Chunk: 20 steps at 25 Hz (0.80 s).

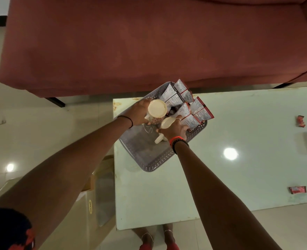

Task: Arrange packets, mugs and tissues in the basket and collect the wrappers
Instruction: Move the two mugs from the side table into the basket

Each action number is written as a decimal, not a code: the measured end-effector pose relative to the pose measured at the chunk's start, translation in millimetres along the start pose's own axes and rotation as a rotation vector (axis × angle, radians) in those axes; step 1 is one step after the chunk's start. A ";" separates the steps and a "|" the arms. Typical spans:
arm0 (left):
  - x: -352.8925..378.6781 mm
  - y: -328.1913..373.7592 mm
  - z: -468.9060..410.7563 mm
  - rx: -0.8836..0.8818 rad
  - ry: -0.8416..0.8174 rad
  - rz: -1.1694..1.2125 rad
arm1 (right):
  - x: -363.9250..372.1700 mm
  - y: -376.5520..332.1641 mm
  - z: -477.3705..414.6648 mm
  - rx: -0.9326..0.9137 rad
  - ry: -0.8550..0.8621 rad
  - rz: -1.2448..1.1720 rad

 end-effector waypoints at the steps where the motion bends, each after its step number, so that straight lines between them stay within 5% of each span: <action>1: 2.6 -0.6 6.7 0.002 0.026 0.002 | -0.3 -0.2 1.8 0.006 -0.020 0.025; 14: 46.1 0.8 111.2 -0.055 0.352 0.416 | 4.1 -2.6 36.5 -0.142 0.169 0.307; 20: 46.3 -12.6 185.8 -0.175 0.557 0.379 | 37.3 -17.1 79.5 -0.317 0.187 0.380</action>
Point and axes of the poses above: each hand's wrist, its own z-axis away from the middle knuckle, its own x-axis out of the palm, y = z × x, the point moved 2 cm from there along -z, towards the middle knuckle, and after that the axes turned 9 degrees about -y, right-handed, at the moved point
